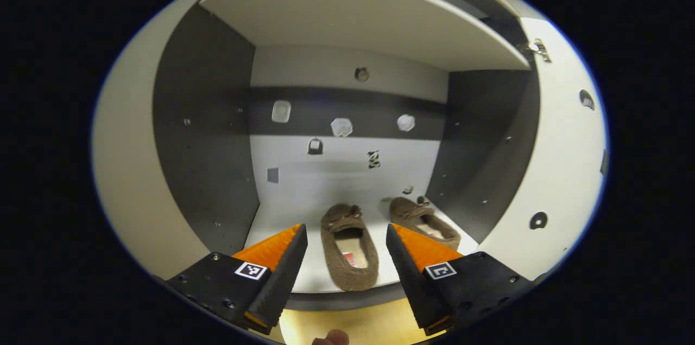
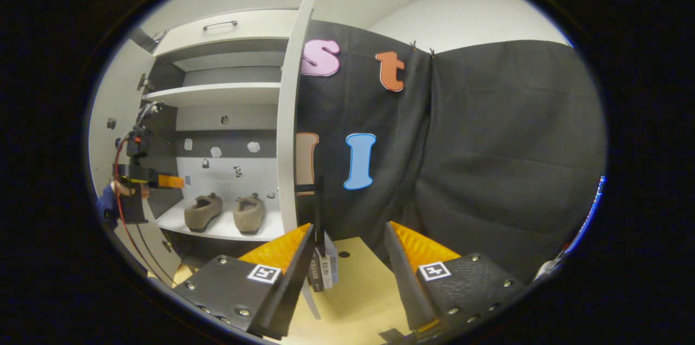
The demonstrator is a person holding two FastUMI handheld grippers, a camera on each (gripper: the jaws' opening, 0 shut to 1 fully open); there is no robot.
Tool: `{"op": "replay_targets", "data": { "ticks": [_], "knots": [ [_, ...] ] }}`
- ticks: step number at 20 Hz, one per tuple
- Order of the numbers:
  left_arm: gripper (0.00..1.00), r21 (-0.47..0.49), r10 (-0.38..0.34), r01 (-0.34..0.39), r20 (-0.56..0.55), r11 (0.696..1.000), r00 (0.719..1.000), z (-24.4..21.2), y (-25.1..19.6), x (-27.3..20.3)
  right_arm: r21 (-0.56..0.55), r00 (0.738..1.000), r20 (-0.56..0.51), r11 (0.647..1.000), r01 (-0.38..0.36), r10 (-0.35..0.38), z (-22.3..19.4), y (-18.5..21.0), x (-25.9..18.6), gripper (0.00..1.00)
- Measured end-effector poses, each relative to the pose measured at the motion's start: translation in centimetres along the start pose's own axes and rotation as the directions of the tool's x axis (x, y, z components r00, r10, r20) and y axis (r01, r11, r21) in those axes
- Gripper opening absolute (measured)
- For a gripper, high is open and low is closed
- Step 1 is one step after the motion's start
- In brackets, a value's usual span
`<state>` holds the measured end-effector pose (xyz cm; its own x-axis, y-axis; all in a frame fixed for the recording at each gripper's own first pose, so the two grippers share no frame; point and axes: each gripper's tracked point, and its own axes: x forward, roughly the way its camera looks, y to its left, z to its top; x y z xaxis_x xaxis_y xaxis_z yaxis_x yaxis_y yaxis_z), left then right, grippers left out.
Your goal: Grab one shoe with the right hand and put it into the shoe cabinet, grab the other shoe with the left hand and put it into the shoe cabinet; then close the right door with the right hand and the left door with the left hand.
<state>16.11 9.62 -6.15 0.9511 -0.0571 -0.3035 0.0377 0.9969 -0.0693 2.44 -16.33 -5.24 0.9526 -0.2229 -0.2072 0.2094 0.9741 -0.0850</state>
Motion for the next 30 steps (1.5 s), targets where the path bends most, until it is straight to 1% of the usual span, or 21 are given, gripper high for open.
{"op": "replay_targets", "data": {
  "ticks": [2, 3, 4, 5, 8, 9, 10, 11, 13, 14, 16, 17, 20, 24, 25, 28, 30],
  "knots": [
    [0.9, 0.009, -0.028, 0.028, 0.047, 1.0, 0.999, 1.6, -1.1, -2.3, 0.004, 1.0, 0.003, 1.0, -0.01, 0.01, 0.3, 0.2, 0.7, 0.76],
    [0.91, 0.019, -0.042, 0.041, 0.069, 0.999, 0.997, 2.3, -1.6, -3.4, 0.01, 1.0, 0.0, 1.0, -0.022, 0.022, 0.3, 0.4, 1.1, 0.79],
    [0.91, 0.026, -0.052, 0.05, 0.085, 0.998, 0.995, 3.0, -1.9, -4.3, 0.016, 0.999, 0.002, 0.999, -0.033, 0.033, 0.4, 0.7, 1.4, 0.77],
    [0.92, 0.032, -0.06, 0.057, 0.104, 0.998, 0.993, 3.8, -2.1, -5.3, 0.019, 0.999, 0.005, 0.999, -0.043, 0.043, 0.5, 0.9, 1.6, 0.8],
    [0.91, 0.038, -0.057, 0.052, 0.151, 0.998, 0.987, 5.6, -2.2, -7.6, 0.02, 0.998, 0.007, 0.998, -0.056, 0.056, 0.6, 1.1, 1.8, 0.8],
    [0.91, 0.045, -0.056, 0.049, 0.161, 0.998, 0.985, 6.1, -2.2, -8.2, 0.017, 0.998, 0.011, 0.998, -0.059, 0.059, 0.6, 1.0, 2.0, 0.78],
    [0.91, 0.053, -0.055, 0.047, 0.166, 0.997, 0.985, 6.4, -2.2, -8.7, 0.018, 0.998, 0.015, 0.998, -0.064, 0.064, 0.7, 1.1, 1.9, 0.81],
    [0.89, 0.055, -0.055, 0.046, 0.173, 0.997, 0.983, 6.7, -2.3, -9.1, 0.018, 0.997, 0.02, 0.997, -0.071, 0.071, 0.6, 1.3, 2.1, 0.81],
    [0.91, 0.046, -0.055, 0.047, 0.189, 0.998, 0.981, 7.4, -2.5, -10.0, 0.001, 0.996, 0.031, 0.997, -0.078, 0.078, 0.7, 1.3, 2.0, 0.8],
    [0.91, 0.043, -0.053, 0.045, 0.2, 0.998, 0.978, 7.9, -2.6, -10.3, -0.008, 0.996, 0.035, 0.997, -0.08, 0.08, 0.8, 1.3, 2.0, 0.83],
    [0.94, 0.049, -0.058, 0.049, 0.218, 0.998, 0.974, 8.6, -2.9, -11.2, -0.016, 0.996, 0.04, 0.996, -0.083, 0.083, 0.8, 1.5, 1.9, 0.83],
    [0.96, 0.053, -0.066, 0.056, 0.227, 0.997, 0.972, 8.9, -3.2, -11.4, -0.012, 0.996, 0.041, 0.996, -0.083, 0.083, 0.7, 1.5, 1.9, 0.83],
    [0.95, 0.057, -0.08, 0.069, 0.235, 0.996, 0.969, 9.0, -3.7, -11.4, 0.003, 0.995, 0.043, 0.995, -0.095, 0.095, 0.7, 2.0, 1.8, 0.83],
    [0.96, 0.045, -0.091, 0.084, 0.219, 0.995, 0.972, 8.2, -4.1, -11.0, -0.007, 0.994, 0.042, 0.994, -0.105, 0.106, 0.7, 2.7, 1.4, 0.83],
    [0.95, 0.043, -0.09, 0.083, 0.216, 0.996, 0.972, 7.9, -4.1, -10.9, -0.01, 0.993, 0.042, 0.994, -0.112, 0.112, 0.7, 3.0, 1.3, 0.83],
    [0.94, 0.034, -0.085, 0.08, 0.209, 0.996, 0.974, 7.6, -4.0, -10.8, -0.008, 0.986, 0.037, 0.987, -0.16, 0.161, 0.7, 4.7, 1.0, 0.83],
    [0.95, 0.027, -0.087, 0.083, 0.213, 0.996, 0.973, 7.7, -4.0, -11.0, 0.01, 0.981, 0.03, 0.981, -0.194, 0.194, 0.6, 5.5, 0.7, 0.83]
  ]
}}
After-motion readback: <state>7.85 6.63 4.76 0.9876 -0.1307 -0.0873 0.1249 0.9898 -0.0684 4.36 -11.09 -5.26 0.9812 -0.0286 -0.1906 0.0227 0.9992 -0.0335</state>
